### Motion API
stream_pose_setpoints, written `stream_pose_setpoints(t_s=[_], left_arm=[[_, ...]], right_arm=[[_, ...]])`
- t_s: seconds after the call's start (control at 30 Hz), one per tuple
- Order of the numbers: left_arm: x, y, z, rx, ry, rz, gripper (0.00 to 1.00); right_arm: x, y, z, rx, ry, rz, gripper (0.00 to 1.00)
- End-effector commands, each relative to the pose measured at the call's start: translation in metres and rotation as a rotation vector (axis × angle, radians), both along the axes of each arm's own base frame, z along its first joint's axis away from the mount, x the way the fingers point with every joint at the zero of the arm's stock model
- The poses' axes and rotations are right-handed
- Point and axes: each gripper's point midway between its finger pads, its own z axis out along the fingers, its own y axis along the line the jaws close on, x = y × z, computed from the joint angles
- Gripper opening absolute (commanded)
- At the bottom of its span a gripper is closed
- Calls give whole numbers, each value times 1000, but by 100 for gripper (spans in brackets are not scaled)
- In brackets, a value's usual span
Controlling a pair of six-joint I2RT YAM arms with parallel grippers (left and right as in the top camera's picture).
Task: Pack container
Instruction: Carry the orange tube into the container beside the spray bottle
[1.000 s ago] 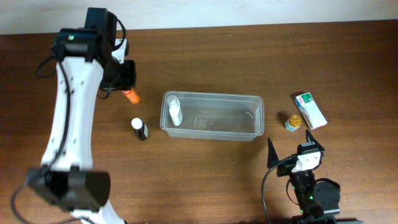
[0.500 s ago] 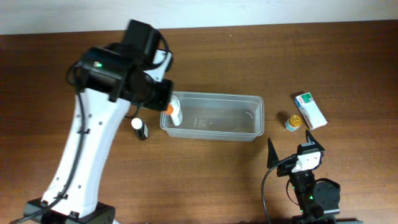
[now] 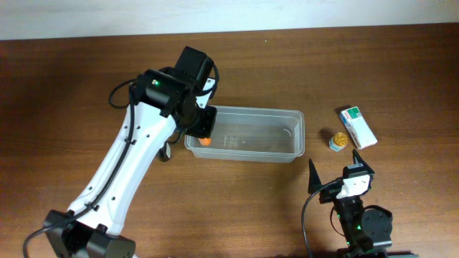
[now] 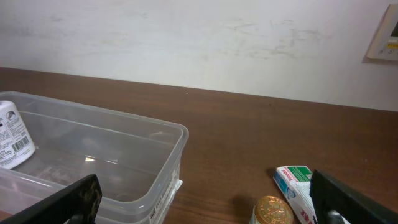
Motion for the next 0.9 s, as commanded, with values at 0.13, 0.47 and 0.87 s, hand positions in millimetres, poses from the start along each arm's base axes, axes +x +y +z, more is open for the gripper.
stream_pose_setpoints(t_s=[0.13,0.47,0.87], left_arm=[[2,3,-22,21,2,26,24],[1,7,-59,49,22,40,24],[0,16,-76,92,22,65,25]], right_arm=[[0,-3,-2,-4,2,-13,98],[0,-3,-2,-4,2,-13,98],[0,-3,-2,-4,2,-13,98]])
